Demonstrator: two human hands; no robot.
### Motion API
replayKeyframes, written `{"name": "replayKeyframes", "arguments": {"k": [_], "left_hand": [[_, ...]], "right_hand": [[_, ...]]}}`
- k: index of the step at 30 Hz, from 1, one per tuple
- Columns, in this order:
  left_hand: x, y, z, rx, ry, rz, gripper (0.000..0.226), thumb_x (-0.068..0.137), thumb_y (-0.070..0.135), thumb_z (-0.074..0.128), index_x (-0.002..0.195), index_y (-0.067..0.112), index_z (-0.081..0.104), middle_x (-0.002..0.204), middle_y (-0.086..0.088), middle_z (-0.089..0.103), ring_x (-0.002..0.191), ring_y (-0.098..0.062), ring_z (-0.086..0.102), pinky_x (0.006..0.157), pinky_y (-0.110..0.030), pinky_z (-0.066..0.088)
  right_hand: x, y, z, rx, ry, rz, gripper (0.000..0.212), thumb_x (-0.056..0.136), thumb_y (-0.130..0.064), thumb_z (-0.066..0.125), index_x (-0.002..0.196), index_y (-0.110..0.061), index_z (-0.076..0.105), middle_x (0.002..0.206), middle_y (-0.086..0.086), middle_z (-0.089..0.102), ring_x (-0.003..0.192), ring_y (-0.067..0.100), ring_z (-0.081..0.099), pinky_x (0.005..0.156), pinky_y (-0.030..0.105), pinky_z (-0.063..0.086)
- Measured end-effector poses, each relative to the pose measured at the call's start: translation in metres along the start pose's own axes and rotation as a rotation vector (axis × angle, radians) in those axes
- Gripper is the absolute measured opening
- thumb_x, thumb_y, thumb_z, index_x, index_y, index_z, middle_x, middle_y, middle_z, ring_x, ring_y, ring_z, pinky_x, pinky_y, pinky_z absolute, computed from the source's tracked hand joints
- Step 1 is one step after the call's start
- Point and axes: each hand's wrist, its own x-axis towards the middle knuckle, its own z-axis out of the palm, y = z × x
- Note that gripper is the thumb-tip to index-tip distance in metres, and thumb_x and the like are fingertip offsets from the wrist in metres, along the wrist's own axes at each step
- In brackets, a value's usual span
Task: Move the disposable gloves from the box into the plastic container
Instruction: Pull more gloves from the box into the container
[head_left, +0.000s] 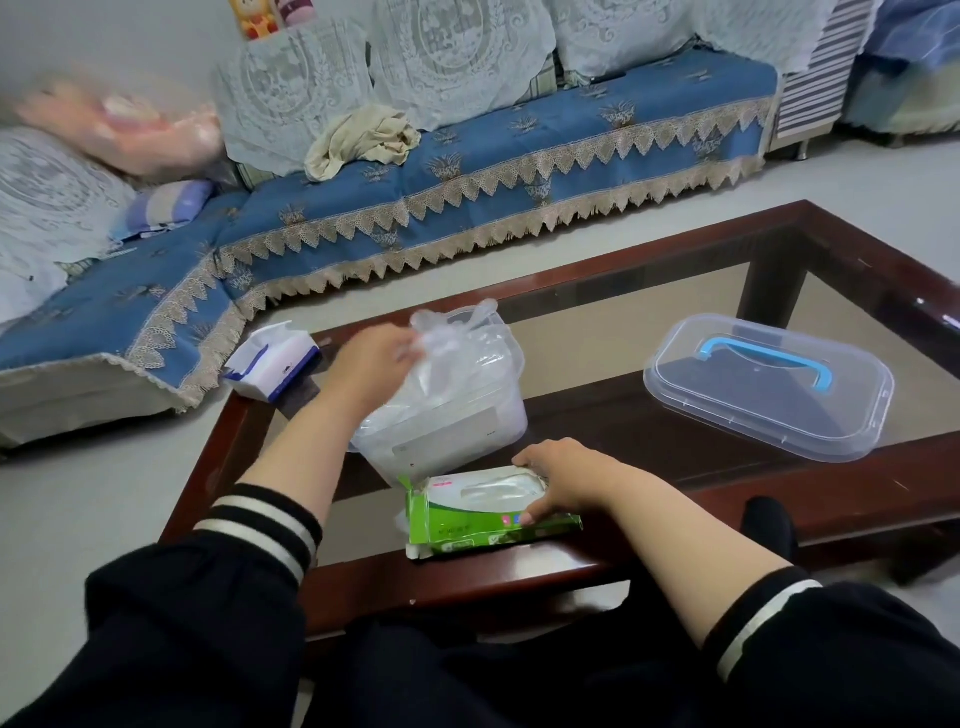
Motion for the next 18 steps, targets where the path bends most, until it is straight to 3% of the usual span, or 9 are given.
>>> {"name": "replayKeyframes", "arguments": {"k": [2, 4, 6, 9, 11, 13, 15, 17, 18], "left_hand": [[0.004, -0.011, 0.02, 0.063, -0.278, -0.057, 0.039, 0.095, 0.024, 0.057, 0.134, 0.023, 0.053, 0.13, 0.001, 0.06, 0.116, -0.017, 0.055, 0.097, -0.031, 0.042], [0.006, -0.018, 0.033, 0.098, -0.447, -0.102, 0.046, 0.095, 0.013, 0.054, 0.139, 0.022, 0.048, 0.133, -0.001, 0.058, 0.119, -0.017, 0.053, 0.098, -0.027, 0.04], [0.01, -0.022, 0.037, 0.065, -0.494, -0.144, 0.048, 0.094, 0.01, 0.054, 0.14, 0.019, 0.046, 0.137, -0.002, 0.055, 0.123, -0.019, 0.051, 0.101, -0.027, 0.039], [0.015, -0.02, 0.025, 0.116, -0.462, -0.147, 0.054, 0.091, 0.026, 0.064, 0.141, 0.019, 0.046, 0.141, 0.0, 0.051, 0.128, -0.02, 0.048, 0.106, -0.032, 0.037], [0.011, -0.011, 0.008, 0.21, -0.319, -0.119, 0.041, 0.092, 0.027, 0.062, 0.132, 0.021, 0.055, 0.134, -0.002, 0.056, 0.124, -0.024, 0.051, 0.101, -0.037, 0.042], [-0.004, 0.007, -0.005, 0.193, 0.03, -0.016, 0.021, 0.096, 0.023, 0.054, 0.114, 0.018, 0.065, 0.112, -0.004, 0.065, 0.108, -0.027, 0.059, 0.083, -0.037, 0.047], [-0.032, 0.03, -0.004, 0.04, 0.424, 0.284, 0.02, 0.096, 0.018, 0.055, 0.107, 0.009, 0.068, 0.097, -0.005, 0.068, 0.088, -0.021, 0.062, 0.075, -0.029, 0.046], [-0.063, 0.047, 0.013, -0.069, 0.522, 0.561, 0.019, 0.094, 0.017, 0.058, 0.102, 0.003, 0.07, 0.085, -0.005, 0.067, 0.073, -0.014, 0.056, 0.069, -0.022, 0.045], [-0.077, 0.051, 0.03, -0.092, 0.458, 0.602, 0.02, 0.093, 0.02, 0.06, 0.101, 0.005, 0.07, 0.083, -0.003, 0.067, 0.071, -0.012, 0.055, 0.068, -0.022, 0.045]], "right_hand": [[0.0, 0.001, 0.0, 0.004, 0.001, 0.001, 0.088, 0.066, -0.052, 0.081, 0.14, -0.03, 0.04, 0.137, -0.003, 0.047, 0.13, 0.021, 0.038, 0.103, 0.047, 0.04], [0.0, 0.001, 0.001, 0.011, -0.002, 0.002, 0.087, 0.066, -0.052, 0.08, 0.14, -0.031, 0.04, 0.137, -0.003, 0.047, 0.13, 0.021, 0.037, 0.104, 0.047, 0.039], [-0.001, 0.001, 0.001, 0.015, 0.004, -0.002, 0.086, 0.066, -0.051, 0.08, 0.14, -0.031, 0.04, 0.137, -0.004, 0.047, 0.13, 0.021, 0.037, 0.104, 0.047, 0.039], [-0.001, 0.002, 0.002, 0.016, 0.01, -0.008, 0.086, 0.067, -0.051, 0.08, 0.14, -0.03, 0.041, 0.137, -0.004, 0.047, 0.13, 0.021, 0.037, 0.103, 0.047, 0.039], [0.001, 0.002, 0.002, 0.019, 0.008, -0.011, 0.085, 0.066, -0.052, 0.08, 0.139, -0.031, 0.042, 0.135, -0.004, 0.049, 0.129, 0.021, 0.038, 0.102, 0.047, 0.04], [0.001, 0.002, 0.002, 0.012, 0.005, -0.018, 0.084, 0.065, -0.052, 0.08, 0.138, -0.031, 0.043, 0.134, -0.005, 0.05, 0.128, 0.021, 0.039, 0.101, 0.047, 0.041], [0.0, 0.001, 0.002, 0.005, 0.008, -0.016, 0.085, 0.066, -0.052, 0.08, 0.139, -0.029, 0.042, 0.136, -0.004, 0.048, 0.129, 0.021, 0.037, 0.102, 0.047, 0.04], [-0.001, 0.0, 0.002, 0.009, 0.013, -0.006, 0.086, 0.067, -0.051, 0.08, 0.14, -0.029, 0.04, 0.137, -0.004, 0.047, 0.13, 0.021, 0.035, 0.103, 0.047, 0.039], [-0.002, 0.0, 0.002, 0.008, 0.013, -0.005, 0.086, 0.067, -0.051, 0.08, 0.14, -0.029, 0.04, 0.137, -0.003, 0.047, 0.13, 0.021, 0.035, 0.103, 0.047, 0.039]]}}
